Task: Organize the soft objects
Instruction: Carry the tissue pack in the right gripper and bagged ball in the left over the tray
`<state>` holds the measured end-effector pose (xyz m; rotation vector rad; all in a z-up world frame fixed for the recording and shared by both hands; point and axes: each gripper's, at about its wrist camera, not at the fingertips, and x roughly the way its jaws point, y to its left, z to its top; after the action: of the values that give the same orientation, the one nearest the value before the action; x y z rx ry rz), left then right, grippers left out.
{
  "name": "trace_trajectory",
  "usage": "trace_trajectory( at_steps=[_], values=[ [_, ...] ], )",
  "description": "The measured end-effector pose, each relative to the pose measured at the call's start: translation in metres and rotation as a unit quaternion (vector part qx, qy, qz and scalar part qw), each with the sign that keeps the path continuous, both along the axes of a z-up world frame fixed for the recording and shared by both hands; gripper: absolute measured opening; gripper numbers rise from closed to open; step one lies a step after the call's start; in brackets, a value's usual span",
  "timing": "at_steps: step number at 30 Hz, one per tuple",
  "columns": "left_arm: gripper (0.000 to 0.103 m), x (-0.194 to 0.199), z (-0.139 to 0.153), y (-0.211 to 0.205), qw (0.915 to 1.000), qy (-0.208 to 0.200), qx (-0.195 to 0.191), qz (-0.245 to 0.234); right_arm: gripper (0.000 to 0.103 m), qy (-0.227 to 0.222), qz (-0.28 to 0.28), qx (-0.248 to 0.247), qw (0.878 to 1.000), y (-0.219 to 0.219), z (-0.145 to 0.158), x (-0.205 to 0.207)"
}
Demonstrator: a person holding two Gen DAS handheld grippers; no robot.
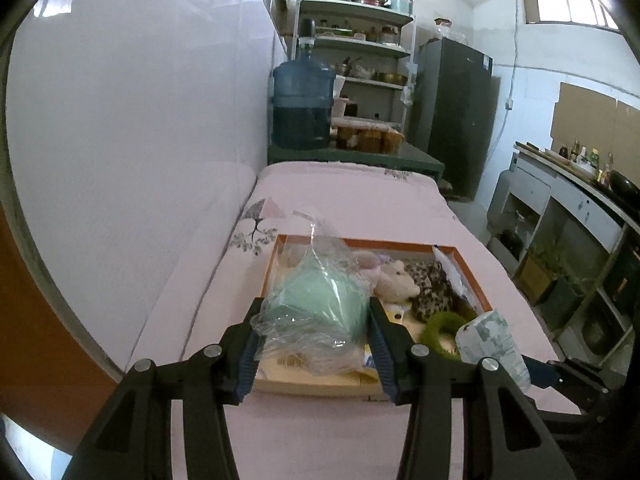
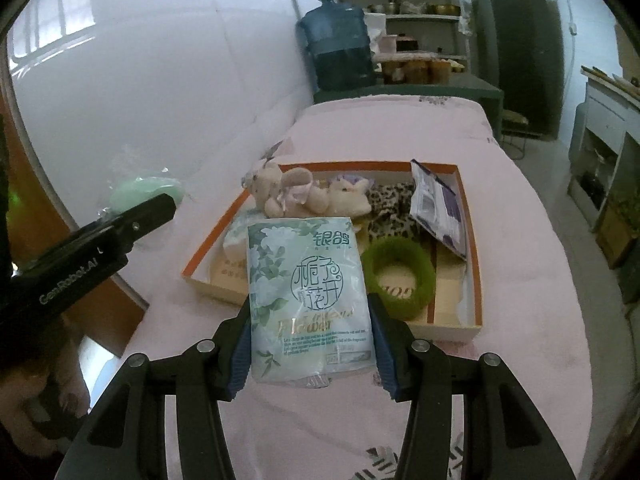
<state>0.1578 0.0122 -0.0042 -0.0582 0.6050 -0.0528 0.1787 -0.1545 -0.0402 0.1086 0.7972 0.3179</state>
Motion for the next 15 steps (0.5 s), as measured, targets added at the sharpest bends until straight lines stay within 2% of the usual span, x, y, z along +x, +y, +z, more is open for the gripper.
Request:
trace_trajectory(
  at_steps=[15],
  values=[
    [0.049,0.02,0.012,-0.015,0.9997,-0.024,-0.002,-0.003,0.053,-0.017,-0.025,0.0,1.0,-0.014,0.007,0.025]
  ],
)
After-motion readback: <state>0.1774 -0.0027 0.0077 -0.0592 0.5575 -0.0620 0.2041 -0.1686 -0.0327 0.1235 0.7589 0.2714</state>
